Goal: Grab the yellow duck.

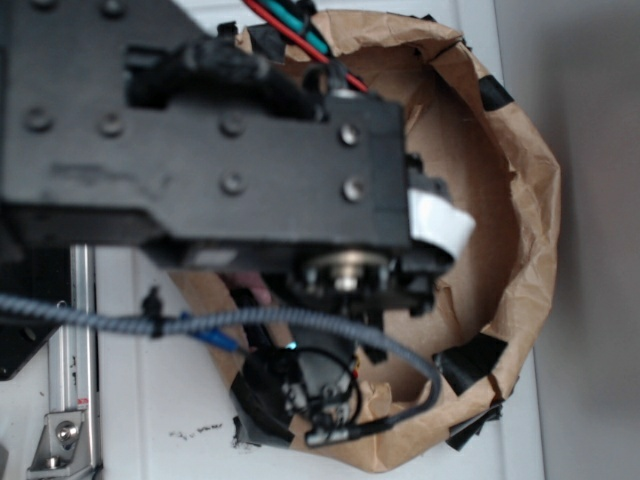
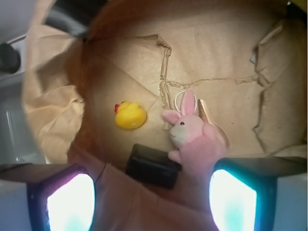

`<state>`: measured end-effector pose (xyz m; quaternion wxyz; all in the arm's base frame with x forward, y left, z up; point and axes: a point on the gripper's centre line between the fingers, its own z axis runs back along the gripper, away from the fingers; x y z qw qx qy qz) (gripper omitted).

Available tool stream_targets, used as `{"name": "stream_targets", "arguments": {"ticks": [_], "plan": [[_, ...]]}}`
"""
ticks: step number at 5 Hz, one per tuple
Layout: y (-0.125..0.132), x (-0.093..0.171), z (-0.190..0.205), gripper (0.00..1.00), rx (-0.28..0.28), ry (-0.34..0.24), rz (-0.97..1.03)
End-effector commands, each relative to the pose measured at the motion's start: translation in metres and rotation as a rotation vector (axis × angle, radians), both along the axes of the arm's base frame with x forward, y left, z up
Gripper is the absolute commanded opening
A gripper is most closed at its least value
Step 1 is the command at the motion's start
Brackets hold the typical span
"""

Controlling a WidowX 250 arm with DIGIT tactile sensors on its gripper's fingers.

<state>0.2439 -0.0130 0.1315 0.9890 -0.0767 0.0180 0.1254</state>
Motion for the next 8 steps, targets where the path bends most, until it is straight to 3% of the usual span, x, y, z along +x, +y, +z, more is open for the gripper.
{"name": "stream_targets", "arguments": {"ticks": [1,4,5,7,8], "plan": [[0.010,0.008,-0.022,1.00,0.015,-0.026,-0.014],[0.010,0.008,-0.022,1.00,0.015,-0.026,-0.014],[0.017,0.010,-0.037,1.00,0.054,-0.124,-0.092],[0.010,0.025,-0.055,1.00,-0.028,-0.178,-0.255],[0.010,0.031,-0.064,1.00,0.037,-0.144,-0.308]]}}
